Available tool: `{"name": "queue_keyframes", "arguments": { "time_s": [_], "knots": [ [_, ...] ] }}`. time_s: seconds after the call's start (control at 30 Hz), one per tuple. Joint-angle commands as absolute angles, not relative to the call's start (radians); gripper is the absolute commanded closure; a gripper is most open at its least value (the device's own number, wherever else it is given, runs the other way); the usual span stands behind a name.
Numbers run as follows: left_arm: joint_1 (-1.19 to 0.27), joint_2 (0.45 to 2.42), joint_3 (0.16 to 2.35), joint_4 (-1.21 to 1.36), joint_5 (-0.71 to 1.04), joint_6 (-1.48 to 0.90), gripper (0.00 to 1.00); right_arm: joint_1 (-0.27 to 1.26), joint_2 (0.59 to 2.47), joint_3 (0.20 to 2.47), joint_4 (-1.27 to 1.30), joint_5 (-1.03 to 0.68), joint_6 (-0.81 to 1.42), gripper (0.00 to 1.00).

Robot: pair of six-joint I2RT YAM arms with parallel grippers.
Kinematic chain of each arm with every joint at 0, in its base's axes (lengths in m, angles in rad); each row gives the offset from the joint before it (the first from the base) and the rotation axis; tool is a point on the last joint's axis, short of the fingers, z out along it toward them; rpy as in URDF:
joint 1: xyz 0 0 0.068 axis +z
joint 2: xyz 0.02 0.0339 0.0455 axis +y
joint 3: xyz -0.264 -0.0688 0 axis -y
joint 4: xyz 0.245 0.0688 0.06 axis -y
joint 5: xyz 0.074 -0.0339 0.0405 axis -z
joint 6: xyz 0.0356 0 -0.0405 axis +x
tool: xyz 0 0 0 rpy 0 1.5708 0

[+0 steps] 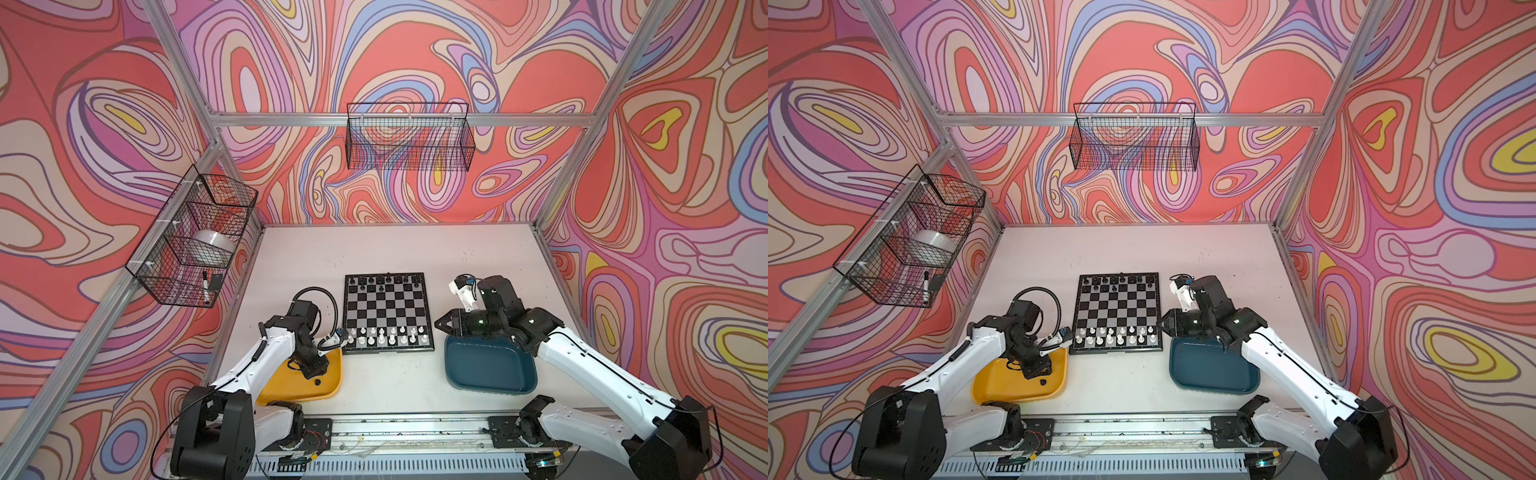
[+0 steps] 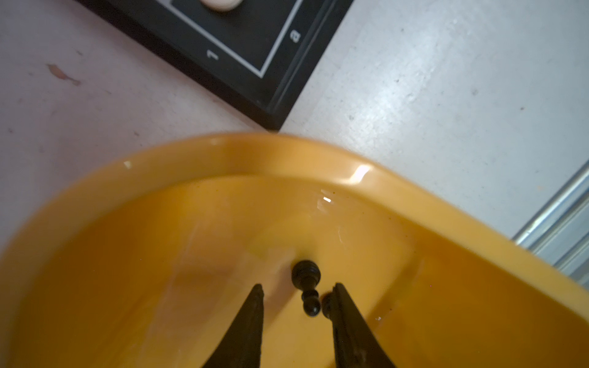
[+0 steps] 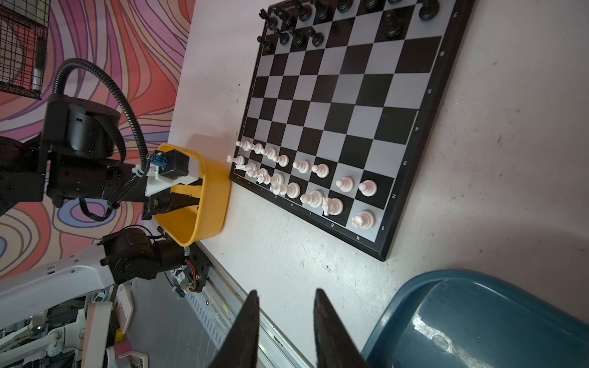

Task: Set up the chess pieces on the board
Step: 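Close the left gripper on the black pawn in the yellow tray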

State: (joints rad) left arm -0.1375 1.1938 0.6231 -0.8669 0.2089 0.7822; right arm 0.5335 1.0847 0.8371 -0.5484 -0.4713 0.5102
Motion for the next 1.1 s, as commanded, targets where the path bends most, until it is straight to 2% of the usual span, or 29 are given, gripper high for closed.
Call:
{"name": "queue_keyframes", "arguments": {
  "time_s": [0.0,0.73,1.07],
  "knots": [
    [-0.140,1.194,0.607,-0.873,0.222,0.792,0.63,0.532,1.090,0.818,-0.529,-0.496,0.511,0.70],
    [-0.153,1.205,0.585,-0.853,0.228,0.786,0.69,0.532,1.072,0.819,-0.548,-0.463,0.511,0.71],
    [-0.158,1.202,0.582,-0.853,0.225,0.785,0.76,0.532,1.054,0.815,-0.553,-0.453,0.517,0.71]
  ]
}}
